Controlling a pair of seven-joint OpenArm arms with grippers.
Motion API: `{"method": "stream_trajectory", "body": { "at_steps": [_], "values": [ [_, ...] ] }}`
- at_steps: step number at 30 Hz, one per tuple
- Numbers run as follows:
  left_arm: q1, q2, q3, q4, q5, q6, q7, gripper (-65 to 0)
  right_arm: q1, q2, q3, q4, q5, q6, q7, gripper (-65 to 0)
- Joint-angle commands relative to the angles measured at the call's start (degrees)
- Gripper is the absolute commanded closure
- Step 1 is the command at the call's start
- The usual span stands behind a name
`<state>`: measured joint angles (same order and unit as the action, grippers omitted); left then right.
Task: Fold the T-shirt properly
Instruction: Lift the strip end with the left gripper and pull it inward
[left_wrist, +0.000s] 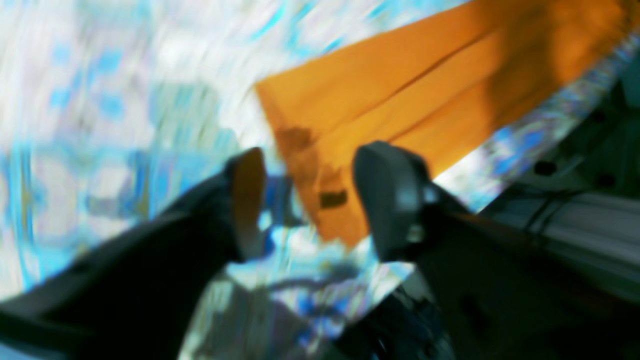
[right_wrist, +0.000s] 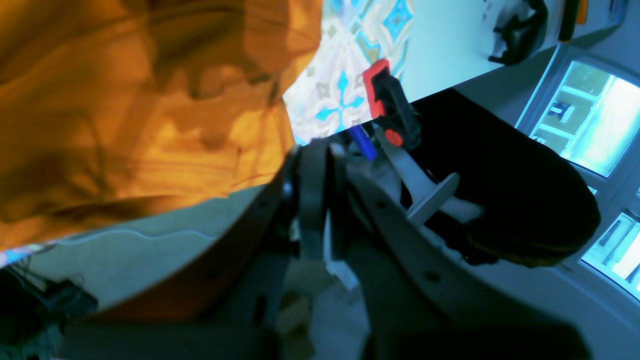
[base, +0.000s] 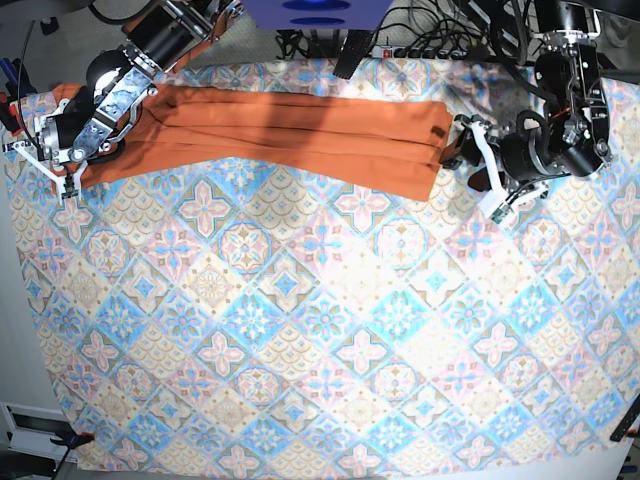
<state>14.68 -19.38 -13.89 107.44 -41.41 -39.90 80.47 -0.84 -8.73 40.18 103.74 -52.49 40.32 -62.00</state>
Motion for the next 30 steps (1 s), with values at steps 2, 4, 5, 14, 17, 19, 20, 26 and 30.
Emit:
{"method": "stream_trajectory", "body": {
  "at_steps": [2, 4, 5, 14, 17, 19, 20, 26, 30],
  "values": [
    [-0.2, -0.8, -0.7, 0.8, -1.3, -0.1, -1.4, -43.0, 0.6, 0.4, 0.1, -0.2, -2.1, -0.3, 1.3, -0.8],
    [0.6, -1.8, -0.4, 0.8, -1.3, -0.1, -1.6, -44.3, 0.6, 0.4, 0.1, -0.6, -2.9, -0.3, 2.0, -0.8],
    [0.6, -1.9, -0.1, 0.7, -1.2, -0.1, -1.7, -44.2, 0.6, 0.4, 0.1, -0.8, -3.4, -0.3, 2.2, -0.8],
    [0.5, -2.3, 1.1, -2.4, -1.0, -0.1, -1.8, -44.2, 1.0, 0.3, 0.1, -2.6, -9.6, -0.3, 1.8, -0.8],
    [0.0, -2.4, 1.2, -8.2, -1.1, -0.1, -3.3, -44.2, 1.0, 0.2, 0.1, -2.9, -9.6, -0.3, 2.2, -0.8],
    [-0.1, -3.8, 2.6, -11.7, -1.1, -0.1, -7.0, -44.2, 0.9, 0.2, 0.1, -2.9, -9.6, -0.3, 2.3, -2.8],
    [-0.1, -4.8, 4.6, -13.2, -1.6, -0.1, -8.7, -44.2, 0.8, 0.2, 0.1, -2.7, -9.6, -0.3, 2.3, -5.1],
    [0.0, -6.4, 9.4, -14.9, -1.7, -0.1, -13.3, -44.2, 0.7, 0.2, 0.1, -2.5, -9.6, -0.3, 2.4, -17.0],
    [-0.7, -6.2, 9.4, -18.6, -1.6, -0.1, -13.9, -44.2, 0.6, 0.2, 0.1, -2.5, -9.6, -0.3, 4.3, -17.3]
  ]
}}
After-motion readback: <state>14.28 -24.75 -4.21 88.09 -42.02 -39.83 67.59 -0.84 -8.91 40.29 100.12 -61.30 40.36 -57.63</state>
